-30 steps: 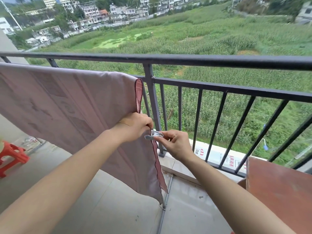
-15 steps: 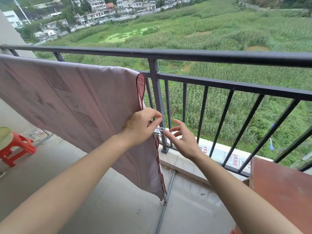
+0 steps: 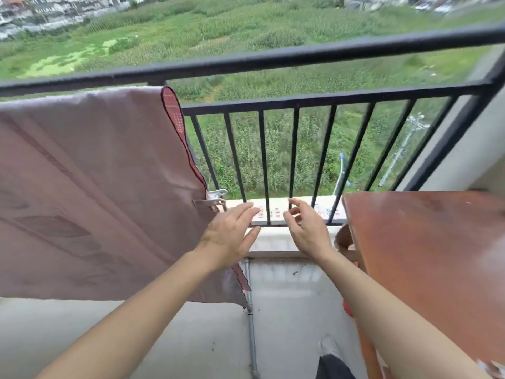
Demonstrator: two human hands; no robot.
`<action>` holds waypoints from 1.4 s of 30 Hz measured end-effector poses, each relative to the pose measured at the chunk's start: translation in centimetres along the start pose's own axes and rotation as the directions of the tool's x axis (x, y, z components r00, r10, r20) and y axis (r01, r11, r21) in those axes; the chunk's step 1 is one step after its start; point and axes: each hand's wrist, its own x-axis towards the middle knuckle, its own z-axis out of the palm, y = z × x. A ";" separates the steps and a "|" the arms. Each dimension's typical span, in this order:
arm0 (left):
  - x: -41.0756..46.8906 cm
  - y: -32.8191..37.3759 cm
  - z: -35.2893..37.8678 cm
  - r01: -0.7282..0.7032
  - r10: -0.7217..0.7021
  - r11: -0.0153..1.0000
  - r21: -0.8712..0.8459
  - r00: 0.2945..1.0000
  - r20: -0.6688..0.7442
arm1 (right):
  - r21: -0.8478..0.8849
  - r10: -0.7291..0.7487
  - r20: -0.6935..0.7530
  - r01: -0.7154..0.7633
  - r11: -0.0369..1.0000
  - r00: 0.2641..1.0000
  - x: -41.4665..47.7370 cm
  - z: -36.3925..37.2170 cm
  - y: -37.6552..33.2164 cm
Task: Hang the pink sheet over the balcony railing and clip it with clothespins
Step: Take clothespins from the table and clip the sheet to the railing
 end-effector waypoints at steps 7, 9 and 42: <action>3.6 6.1 8.8 -0.130 0.143 0.989 -0.068 0.959 0.244 | -0.203 0.338 -0.236 -0.387 0.900 0.911 -11.4 -7.3 9.4; 4.1 9.6 11.6 -0.171 0.195 0.980 -0.100 0.927 0.322 | -0.211 0.440 -0.312 -0.513 0.832 0.842 -15.5 -9.7 11.9; -6.3 33.0 30.0 -0.504 0.298 0.858 -0.099 0.330 0.896 | -0.356 0.954 -0.214 -0.926 0.127 0.212 -45.5 -18.5 27.8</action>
